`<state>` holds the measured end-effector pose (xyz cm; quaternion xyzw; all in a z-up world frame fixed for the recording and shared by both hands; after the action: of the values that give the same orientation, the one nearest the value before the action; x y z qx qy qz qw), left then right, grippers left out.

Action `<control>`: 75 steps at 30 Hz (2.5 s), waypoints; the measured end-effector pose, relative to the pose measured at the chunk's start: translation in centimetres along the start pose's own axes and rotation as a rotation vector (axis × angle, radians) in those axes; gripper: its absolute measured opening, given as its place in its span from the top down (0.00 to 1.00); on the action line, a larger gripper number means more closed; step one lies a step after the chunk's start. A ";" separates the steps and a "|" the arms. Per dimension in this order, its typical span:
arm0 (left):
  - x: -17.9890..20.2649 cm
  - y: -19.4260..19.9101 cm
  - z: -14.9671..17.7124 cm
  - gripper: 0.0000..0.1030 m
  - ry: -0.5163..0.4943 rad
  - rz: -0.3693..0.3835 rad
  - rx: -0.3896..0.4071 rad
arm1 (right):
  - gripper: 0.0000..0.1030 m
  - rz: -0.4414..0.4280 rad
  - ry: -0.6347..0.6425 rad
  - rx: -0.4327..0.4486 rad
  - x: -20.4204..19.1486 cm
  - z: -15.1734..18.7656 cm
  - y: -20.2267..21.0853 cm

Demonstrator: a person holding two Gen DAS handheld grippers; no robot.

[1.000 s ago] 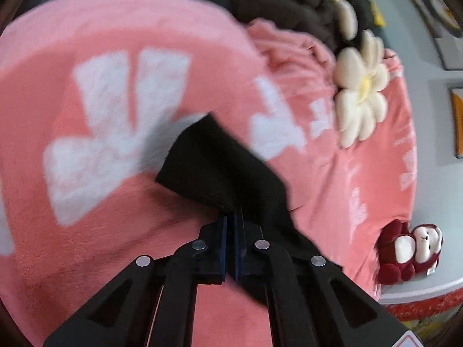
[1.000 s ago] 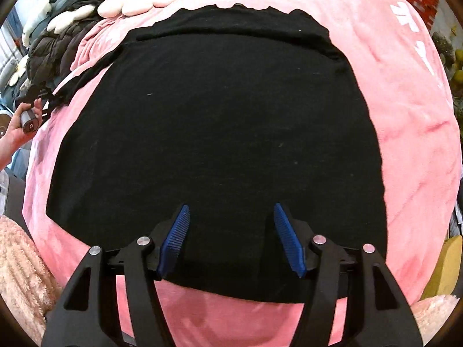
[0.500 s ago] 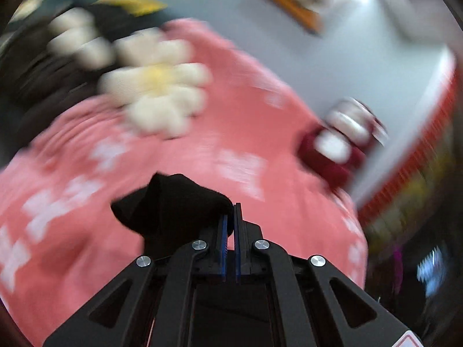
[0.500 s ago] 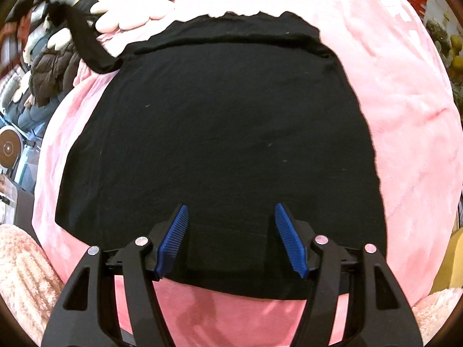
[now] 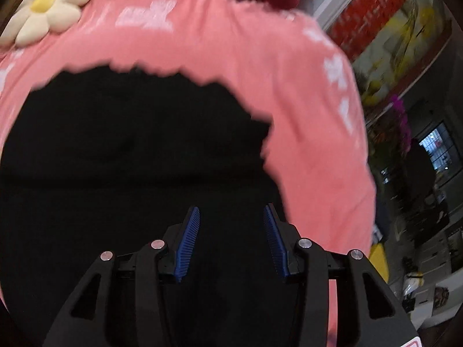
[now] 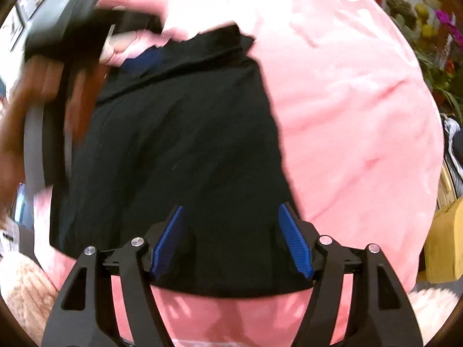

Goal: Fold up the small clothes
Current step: 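Fold the held sleeve across the sweater body and open the left tool, then grasp the sweater side edge with the right tool, fold it inward, release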

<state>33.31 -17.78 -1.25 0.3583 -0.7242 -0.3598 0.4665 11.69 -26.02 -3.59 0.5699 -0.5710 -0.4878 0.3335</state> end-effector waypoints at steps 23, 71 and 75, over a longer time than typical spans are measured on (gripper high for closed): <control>-13.8 6.0 14.1 0.43 0.093 -0.102 0.070 | 0.93 0.013 -0.008 -0.008 -2.8 -27.5 -9.5; -13.7 6.0 14.0 0.32 0.078 -0.090 0.136 | 0.62 0.160 0.184 0.089 -10.2 -27.6 -11.0; -13.7 6.0 14.0 0.32 0.083 -0.090 0.143 | 0.62 0.058 0.045 -0.005 -5.1 -26.4 -12.3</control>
<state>23.37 -0.57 -6.15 0.4375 -0.7114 -0.3127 0.4525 41.05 -24.21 -6.23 0.5629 -0.5785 -0.4666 0.3617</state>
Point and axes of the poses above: each gripper's, at about its wrist camera, not at the fingertips, and y roughly against the way its jaws point, x to its right, z to its underside, the point moved 7 cm from there along -y, roughly the way its jaws point, and after that the axes turned 13 degrees about -x, right-handed, at the moved point
